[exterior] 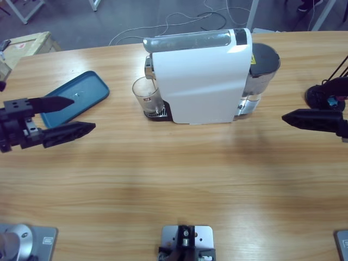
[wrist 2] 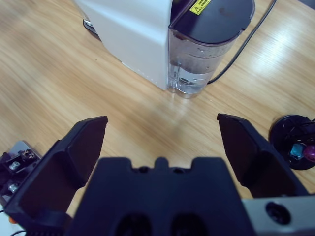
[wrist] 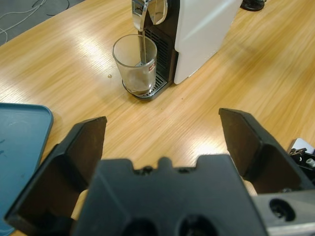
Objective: Pour coffee
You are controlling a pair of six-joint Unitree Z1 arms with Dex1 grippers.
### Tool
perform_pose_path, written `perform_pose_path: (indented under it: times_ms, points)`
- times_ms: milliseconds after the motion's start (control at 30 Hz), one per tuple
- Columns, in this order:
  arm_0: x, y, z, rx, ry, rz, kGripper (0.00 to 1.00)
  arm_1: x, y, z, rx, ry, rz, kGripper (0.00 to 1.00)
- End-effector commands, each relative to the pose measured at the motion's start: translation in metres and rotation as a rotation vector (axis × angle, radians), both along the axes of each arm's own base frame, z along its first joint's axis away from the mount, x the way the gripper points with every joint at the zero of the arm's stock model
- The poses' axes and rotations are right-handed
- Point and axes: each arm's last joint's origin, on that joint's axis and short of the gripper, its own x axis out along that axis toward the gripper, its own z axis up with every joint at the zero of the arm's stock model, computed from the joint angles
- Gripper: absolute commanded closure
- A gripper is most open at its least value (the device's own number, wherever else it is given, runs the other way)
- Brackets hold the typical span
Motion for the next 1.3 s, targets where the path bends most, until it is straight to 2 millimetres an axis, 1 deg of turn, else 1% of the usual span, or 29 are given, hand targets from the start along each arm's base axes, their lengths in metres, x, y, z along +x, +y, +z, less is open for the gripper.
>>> perform_pose_path:
  times_ms: [33,500,733,933,1000,1033,1100,1133,1167,1300]
  points:
    - [0.004,-0.006,-0.006,0.015,0.024,-0.028,0.013,-0.006,-0.004,-0.004,-0.009,-0.01,0.007,0.0]
    - [0.003,-0.007,-0.004,-0.014,0.037,-0.036,0.013,-0.004,-0.002,-0.007,-0.017,-0.005,-0.003,0.0]
    - [0.004,-0.007,-0.01,0.012,0.078,-0.017,0.013,0.001,0.002,-0.007,-0.005,-0.011,-0.007,0.0]
    - [0.01,-0.009,-0.006,0.02,0.06,0.011,0.013,0.003,0.004,-0.009,-0.008,-0.005,-0.009,0.0]
    - [0.015,-0.013,-0.006,0.03,0.067,0.017,0.013,0.004,0.005,-0.01,-0.009,-0.003,-0.01,0.0]
    - [0.017,-0.013,-0.004,0.032,0.055,0.033,0.013,0.004,0.005,-0.01,-0.007,-0.003,-0.01,0.0]
    - [0.01,-0.002,0.019,0.002,-0.083,0.108,0.011,0.003,0.005,-0.01,-0.001,-0.002,-0.005,0.0]
    - [0.011,-0.002,0.025,0.0,-0.117,0.13,0.013,0.002,0.004,-0.01,0.003,-0.002,-0.006,0.0]
    - [0.017,-0.005,0.025,0.021,-0.112,0.136,0.013,0.001,0.003,-0.01,0.007,-0.003,-0.008,0.0]
    - [0.041,-0.024,0.004,0.103,-0.017,0.075,0.009,0.002,0.003,-0.01,0.004,-0.003,-0.012,0.0]
